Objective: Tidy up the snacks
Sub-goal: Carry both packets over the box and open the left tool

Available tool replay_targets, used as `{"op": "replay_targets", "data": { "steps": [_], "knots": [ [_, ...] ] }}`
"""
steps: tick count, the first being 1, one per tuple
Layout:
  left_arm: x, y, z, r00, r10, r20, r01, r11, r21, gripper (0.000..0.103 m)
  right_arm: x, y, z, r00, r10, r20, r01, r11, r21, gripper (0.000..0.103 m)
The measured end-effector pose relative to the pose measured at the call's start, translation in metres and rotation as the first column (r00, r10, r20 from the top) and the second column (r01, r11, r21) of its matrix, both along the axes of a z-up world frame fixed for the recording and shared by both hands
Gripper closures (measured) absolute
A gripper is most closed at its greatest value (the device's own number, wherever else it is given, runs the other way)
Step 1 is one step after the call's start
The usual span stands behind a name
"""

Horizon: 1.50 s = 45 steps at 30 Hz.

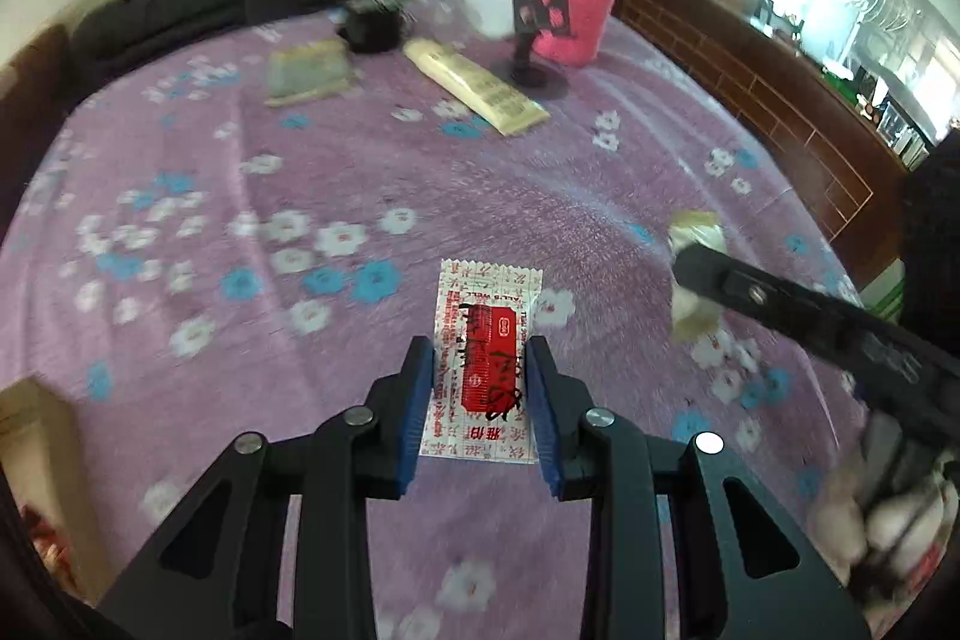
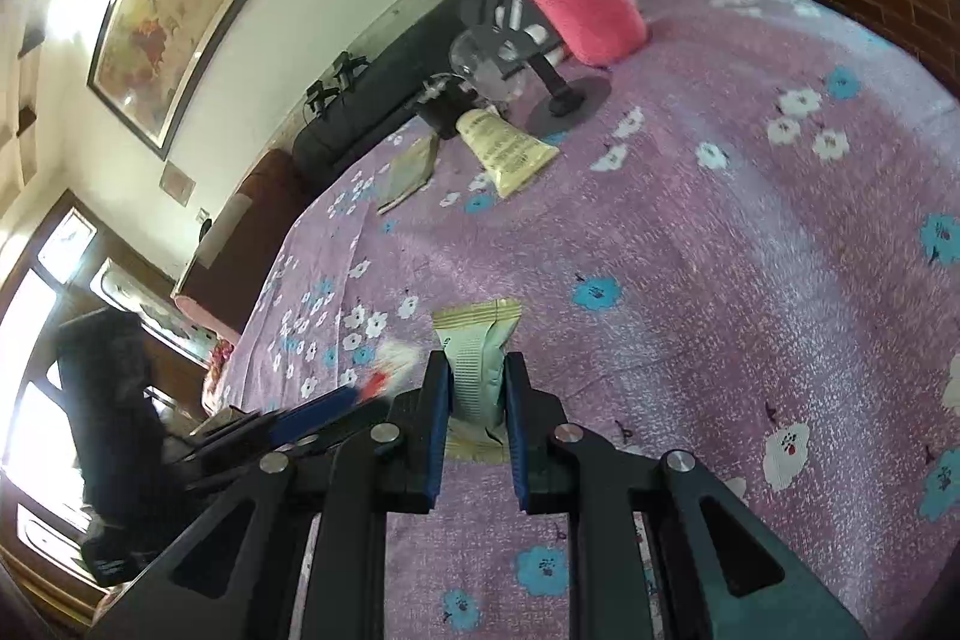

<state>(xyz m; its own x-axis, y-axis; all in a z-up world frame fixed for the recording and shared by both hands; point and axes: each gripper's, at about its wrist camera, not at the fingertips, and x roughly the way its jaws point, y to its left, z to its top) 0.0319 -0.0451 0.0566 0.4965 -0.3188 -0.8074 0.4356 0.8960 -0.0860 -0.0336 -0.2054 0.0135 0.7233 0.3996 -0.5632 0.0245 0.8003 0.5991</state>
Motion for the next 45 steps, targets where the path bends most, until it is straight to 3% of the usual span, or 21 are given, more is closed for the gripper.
{"op": "replay_targets", "data": {
  "steps": [6,11,13,19,24,31,39,43,45],
  "knots": [
    [-0.055,0.069,0.047,0.986,0.13,0.099,-0.124,0.99,-0.062,0.07,-0.008,0.025,0.018,0.996,0.069,0.065,-0.066,0.997,-0.036,0.087],
    [-0.093,0.145,0.06,0.953,0.283,0.105,-0.267,0.953,-0.144,0.07,-0.019,0.071,0.034,0.983,0.157,0.091,-0.146,0.983,-0.114,0.087],
    [-0.104,0.177,0.061,0.933,0.346,0.1,-0.327,0.931,-0.162,0.07,-0.027,0.096,0.043,0.971,0.218,0.095,-0.21,0.973,-0.091,0.087],
    [-0.126,0.258,0.058,0.86,0.501,0.101,-0.478,0.858,-0.186,0.07,-0.046,0.192,0.075,0.901,0.416,0.124,-0.404,0.908,-0.11,0.087],
    [-0.123,0.31,0.044,0.823,0.565,0.054,-0.547,0.816,-0.187,0.07,-0.045,0.271,0.07,0.851,0.52,0.064,-0.506,0.847,-0.163,0.087],
    [-0.093,0.342,0.014,0.806,0.591,0.004,-0.586,0.8,-0.126,0.07,-0.034,0.344,0.042,0.817,0.573,-0.061,-0.571,0.788,-0.23,0.087],
    [-0.083,0.355,0.003,0.777,0.629,0.007,-0.625,0.774,-0.098,0.066,-0.018,0.38,0.019,0.811,0.571,-0.128,-0.582,0.768,-0.268,0.087],
    [-0.09,0.355,0.01,0.767,0.639,0.055,-0.634,0.768,-0.093,0.039,-0.016,0.395,0.017,0.812,0.573,-0.112,-0.572,0.741,-0.352,0.085],
    [-0.094,0.356,0.014,0.762,0.643,0.081,-0.637,0.766,-0.087,0.035,-0.017,0.394,0.019,0.808,0.581,-0.097,-0.575,0.742,-0.345,0.085]
  ]
}}
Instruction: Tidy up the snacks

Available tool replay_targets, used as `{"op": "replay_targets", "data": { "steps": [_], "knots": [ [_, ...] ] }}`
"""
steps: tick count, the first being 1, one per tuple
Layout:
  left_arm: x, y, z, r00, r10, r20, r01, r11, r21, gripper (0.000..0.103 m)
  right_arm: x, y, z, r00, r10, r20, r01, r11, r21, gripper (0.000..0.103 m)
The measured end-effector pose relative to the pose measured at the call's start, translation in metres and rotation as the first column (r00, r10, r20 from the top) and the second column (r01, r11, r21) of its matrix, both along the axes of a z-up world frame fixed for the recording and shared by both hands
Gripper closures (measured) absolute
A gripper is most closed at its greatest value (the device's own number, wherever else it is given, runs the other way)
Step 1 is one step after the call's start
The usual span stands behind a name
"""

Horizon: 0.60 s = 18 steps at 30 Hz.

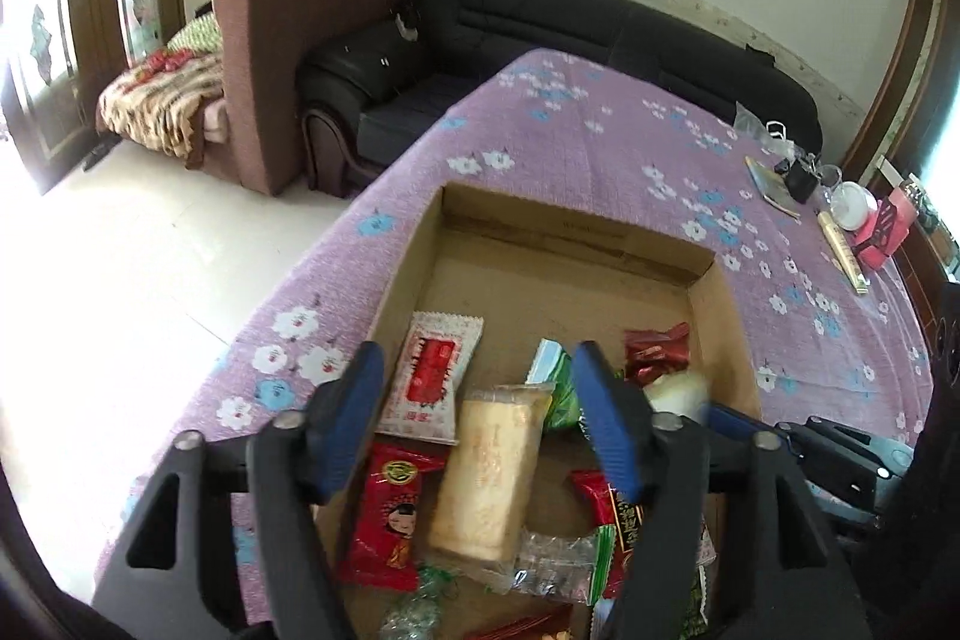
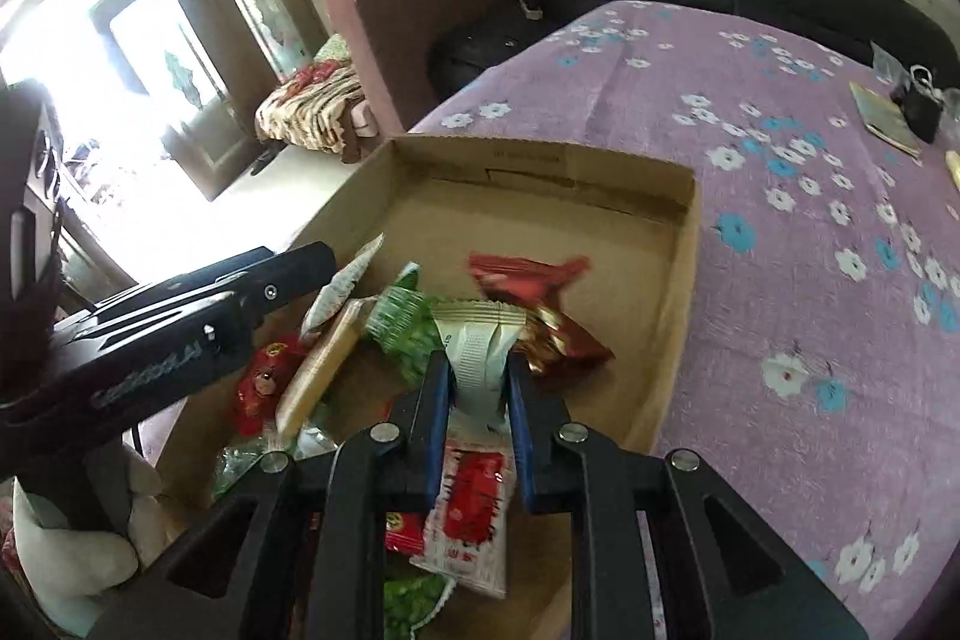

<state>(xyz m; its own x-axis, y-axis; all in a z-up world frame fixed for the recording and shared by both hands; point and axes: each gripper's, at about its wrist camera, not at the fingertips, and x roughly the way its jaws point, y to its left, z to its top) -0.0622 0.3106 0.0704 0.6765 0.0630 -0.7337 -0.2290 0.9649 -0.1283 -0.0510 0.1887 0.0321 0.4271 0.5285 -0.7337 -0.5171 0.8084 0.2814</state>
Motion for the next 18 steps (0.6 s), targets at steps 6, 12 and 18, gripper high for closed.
{"op": "replay_targets", "data": {
  "steps": [6,12,18],
  "knots": [
    [-0.022,-0.007,0.02,0.998,0.008,0.065,-0.009,1.0,0.02,0.028,-0.012,-0.018,0.018,0.999,-0.031,0.035,0.029,0.998,0.057,0.08],
    [-0.055,-0.031,0.047,0.985,0.019,0.169,-0.041,0.991,0.128,0.021,-0.033,-0.041,0.037,0.994,-0.079,0.079,0.073,0.994,0.076,0.067],
    [-0.086,-0.059,0.068,0.964,0.021,0.263,-0.085,0.969,0.233,0.019,-0.056,-0.068,0.048,0.986,-0.117,0.117,0.106,0.989,0.099,0.057]
  ]
}}
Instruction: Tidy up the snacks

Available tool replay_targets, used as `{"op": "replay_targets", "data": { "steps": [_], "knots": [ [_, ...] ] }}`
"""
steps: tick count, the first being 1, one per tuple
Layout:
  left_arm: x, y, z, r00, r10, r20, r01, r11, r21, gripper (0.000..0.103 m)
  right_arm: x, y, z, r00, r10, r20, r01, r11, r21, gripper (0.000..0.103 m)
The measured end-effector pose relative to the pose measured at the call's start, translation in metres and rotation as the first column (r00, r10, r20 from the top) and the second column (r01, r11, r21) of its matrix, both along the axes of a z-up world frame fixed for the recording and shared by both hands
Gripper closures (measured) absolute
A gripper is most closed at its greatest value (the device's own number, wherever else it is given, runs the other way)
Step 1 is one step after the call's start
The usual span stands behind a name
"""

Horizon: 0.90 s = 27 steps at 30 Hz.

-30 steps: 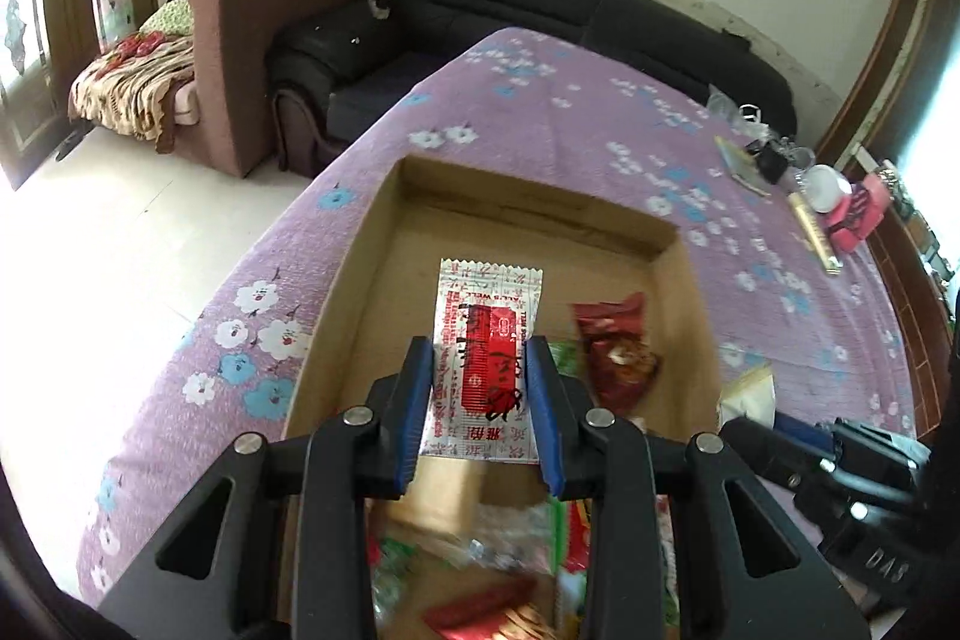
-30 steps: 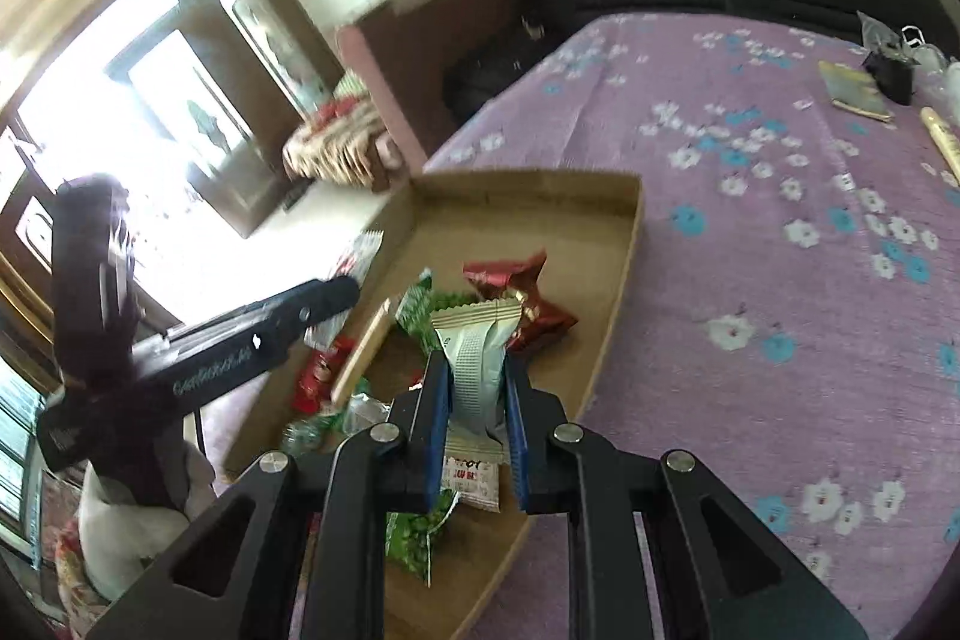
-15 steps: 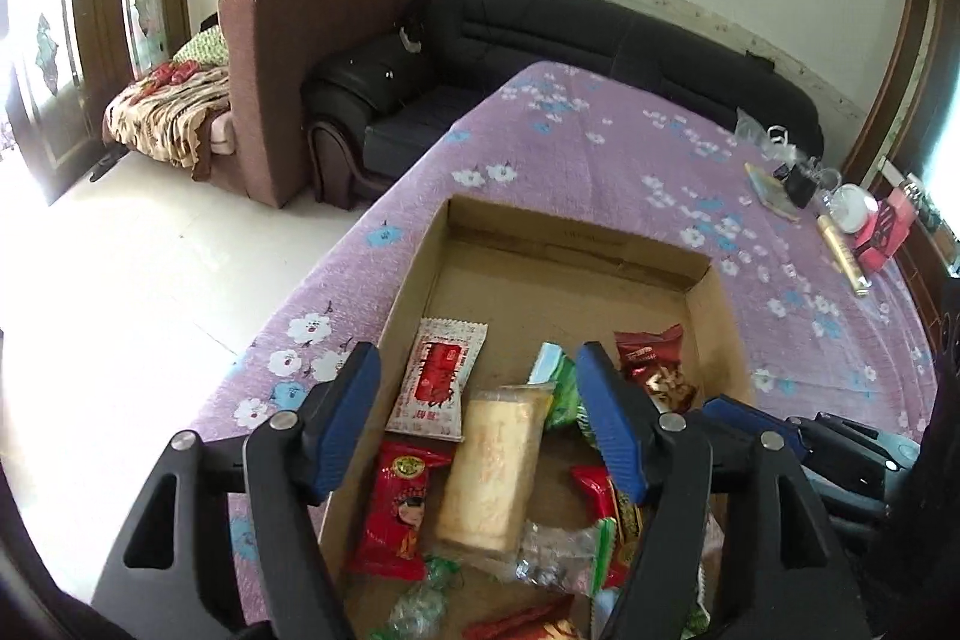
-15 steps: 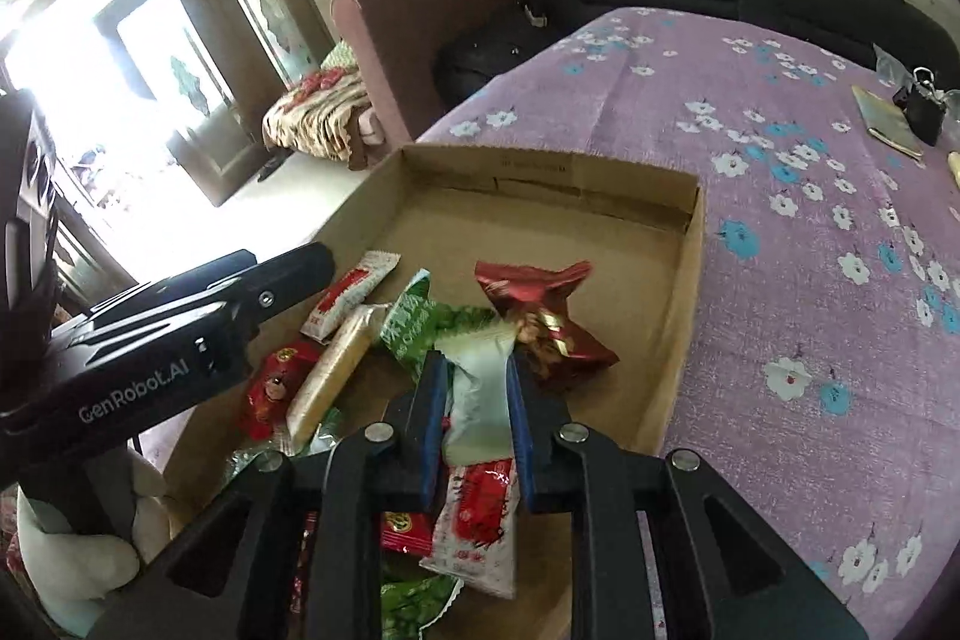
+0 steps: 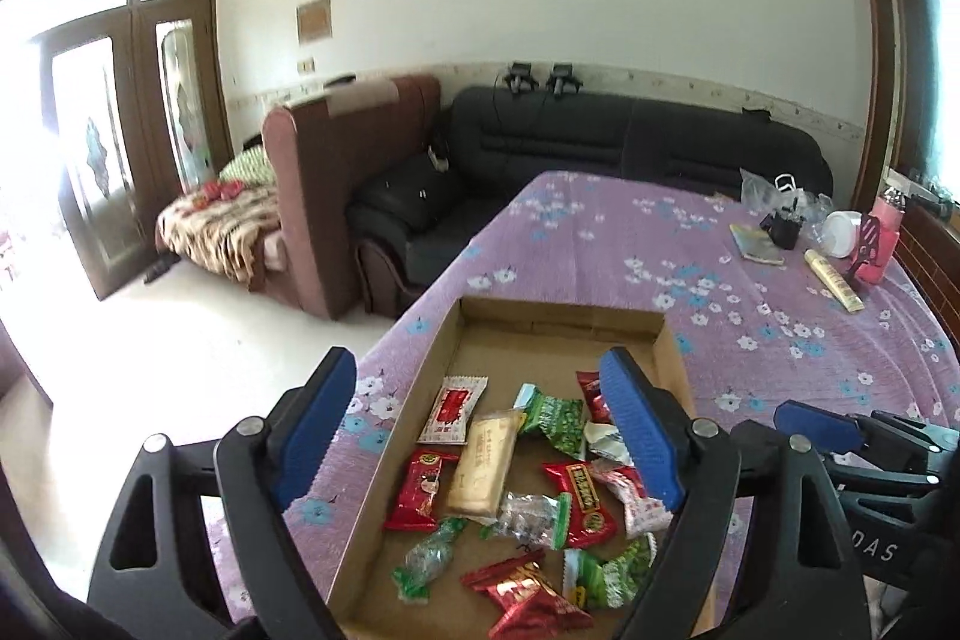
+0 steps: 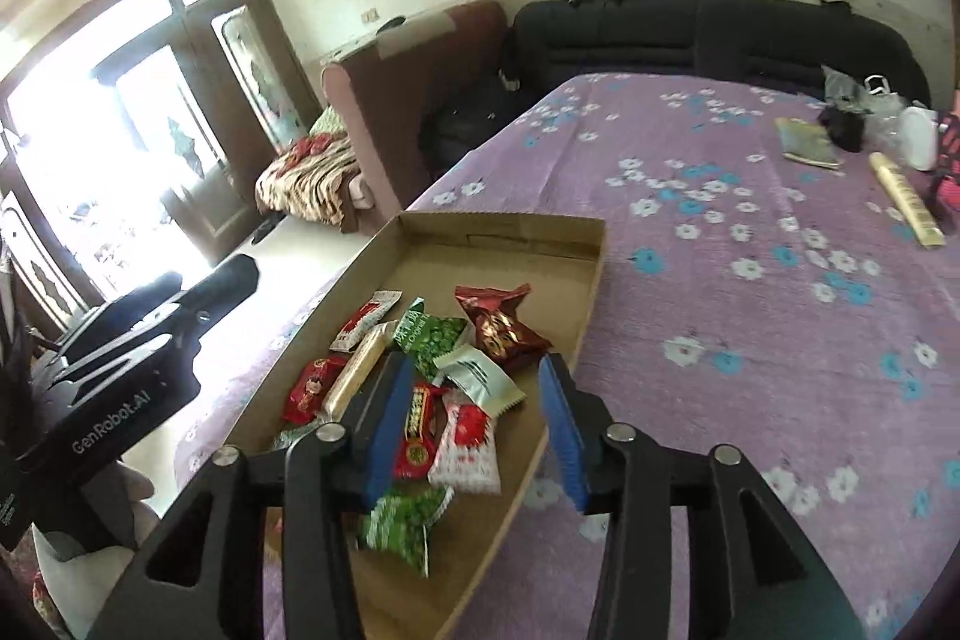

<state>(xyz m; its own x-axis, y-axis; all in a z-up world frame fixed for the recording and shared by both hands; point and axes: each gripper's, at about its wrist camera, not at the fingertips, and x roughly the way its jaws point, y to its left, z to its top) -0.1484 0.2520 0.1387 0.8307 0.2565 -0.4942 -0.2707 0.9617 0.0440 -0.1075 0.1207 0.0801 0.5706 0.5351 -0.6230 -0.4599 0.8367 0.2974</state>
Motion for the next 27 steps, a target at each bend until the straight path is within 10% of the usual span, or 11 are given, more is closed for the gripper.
{"op": "replay_targets", "data": {
  "steps": [27],
  "knots": [
    [-0.083,-0.079,0.038,0.988,-0.063,0.139,0.046,0.992,0.121,0.014,-0.085,-0.046,0.009,0.99,-0.085,0.115,0.085,0.996,0.001,0.042]
  ]
}}
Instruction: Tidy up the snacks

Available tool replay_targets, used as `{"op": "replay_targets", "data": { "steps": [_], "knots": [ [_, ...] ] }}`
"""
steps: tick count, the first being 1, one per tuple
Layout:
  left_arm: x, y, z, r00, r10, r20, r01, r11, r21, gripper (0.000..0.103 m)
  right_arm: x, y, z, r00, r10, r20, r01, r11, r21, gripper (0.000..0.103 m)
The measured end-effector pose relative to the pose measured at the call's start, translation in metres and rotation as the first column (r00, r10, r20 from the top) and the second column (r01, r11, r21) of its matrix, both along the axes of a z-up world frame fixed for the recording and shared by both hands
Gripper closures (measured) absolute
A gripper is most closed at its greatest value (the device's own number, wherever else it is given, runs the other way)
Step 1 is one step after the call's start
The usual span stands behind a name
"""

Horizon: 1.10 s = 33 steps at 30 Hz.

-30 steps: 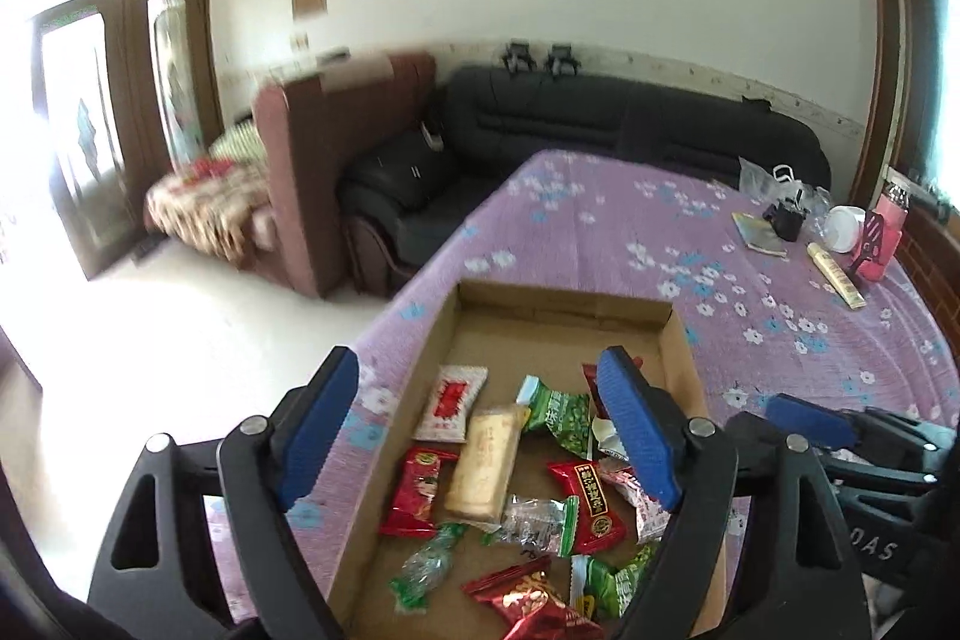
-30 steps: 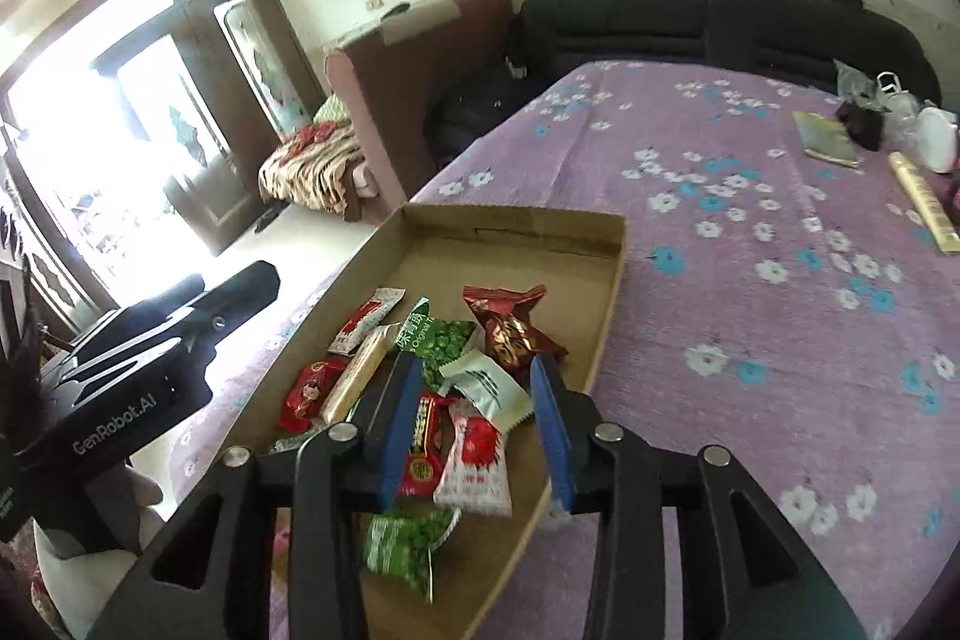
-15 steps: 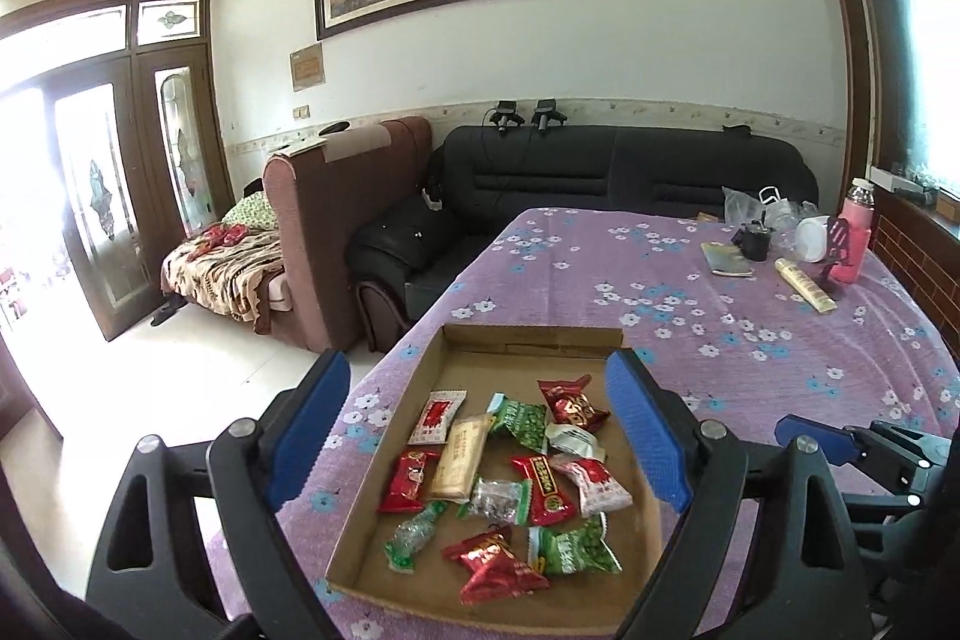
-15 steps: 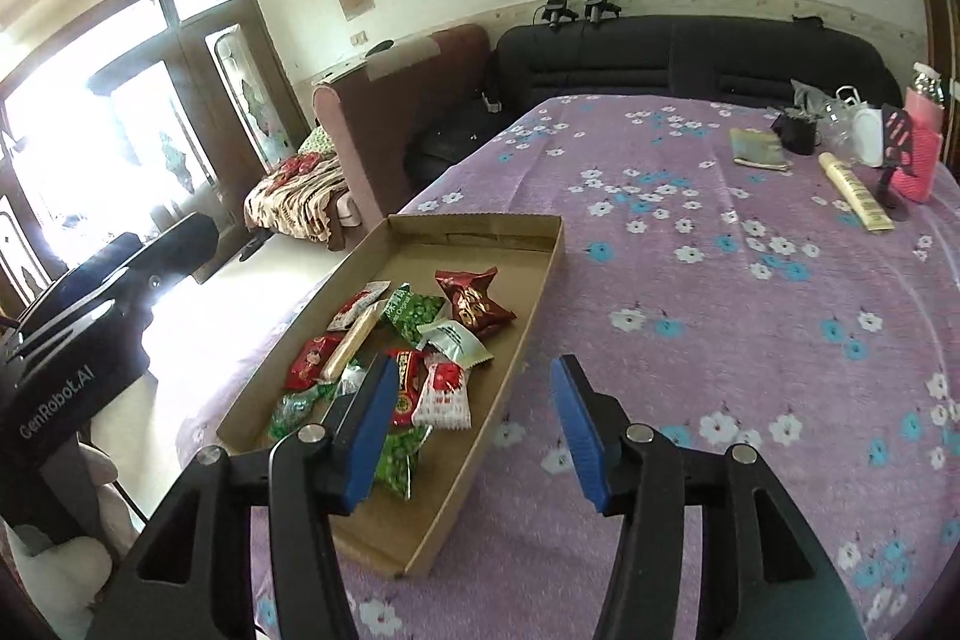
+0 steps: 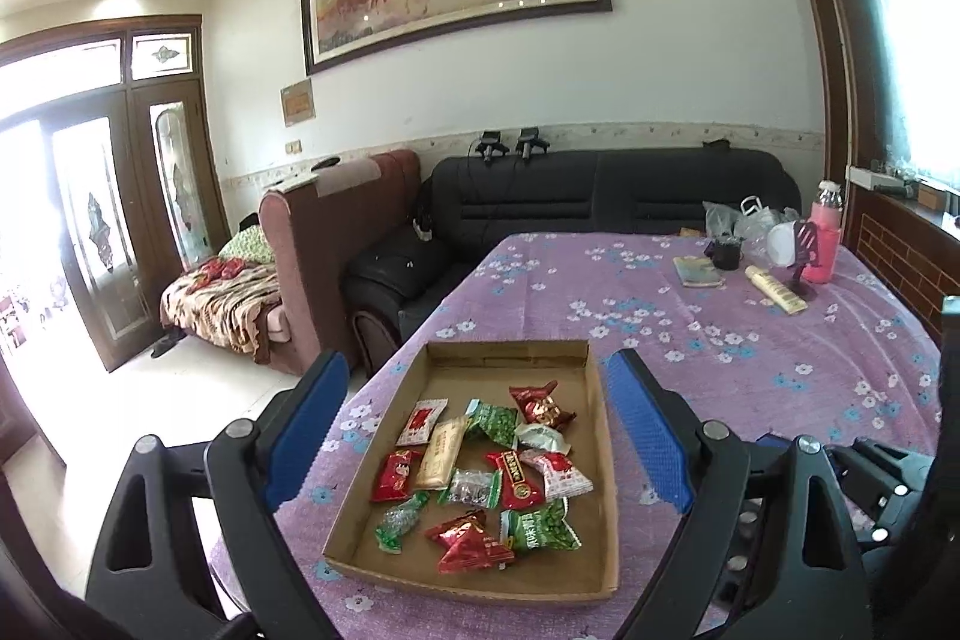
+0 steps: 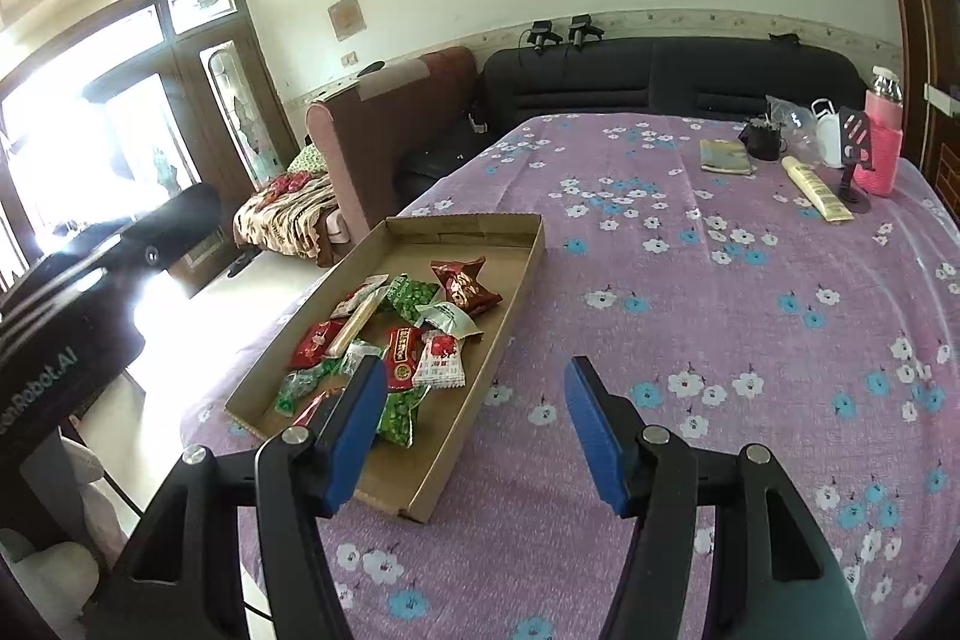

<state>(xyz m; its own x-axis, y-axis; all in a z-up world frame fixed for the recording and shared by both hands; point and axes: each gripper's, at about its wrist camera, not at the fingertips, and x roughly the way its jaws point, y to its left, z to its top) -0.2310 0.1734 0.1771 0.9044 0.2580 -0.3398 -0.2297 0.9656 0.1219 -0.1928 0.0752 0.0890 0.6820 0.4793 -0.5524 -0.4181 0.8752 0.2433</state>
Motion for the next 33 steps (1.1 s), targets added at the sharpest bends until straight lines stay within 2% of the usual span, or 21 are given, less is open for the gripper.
{"op": "replay_targets", "data": {
  "steps": [13,26,33],
  "knots": [
    [-0.042,0.008,0.022,0.991,0.039,0.124,-0.035,0.999,-0.031,0.013,-0.022,0.01,0.008,0.999,0.032,0.032,-0.032,0.999,-0.015,0.039],
    [-0.065,0.011,0.035,0.981,0.05,0.186,-0.04,0.998,-0.056,0.011,-0.043,0.02,0.022,0.995,0.051,0.088,-0.049,0.998,-0.026,0.038],
    [-0.075,0.012,0.037,0.967,0.125,0.223,-0.117,0.992,-0.046,0.009,-0.048,0.024,0.025,0.992,0.064,0.106,-0.061,0.998,-0.035,0.037]
  ]
}}
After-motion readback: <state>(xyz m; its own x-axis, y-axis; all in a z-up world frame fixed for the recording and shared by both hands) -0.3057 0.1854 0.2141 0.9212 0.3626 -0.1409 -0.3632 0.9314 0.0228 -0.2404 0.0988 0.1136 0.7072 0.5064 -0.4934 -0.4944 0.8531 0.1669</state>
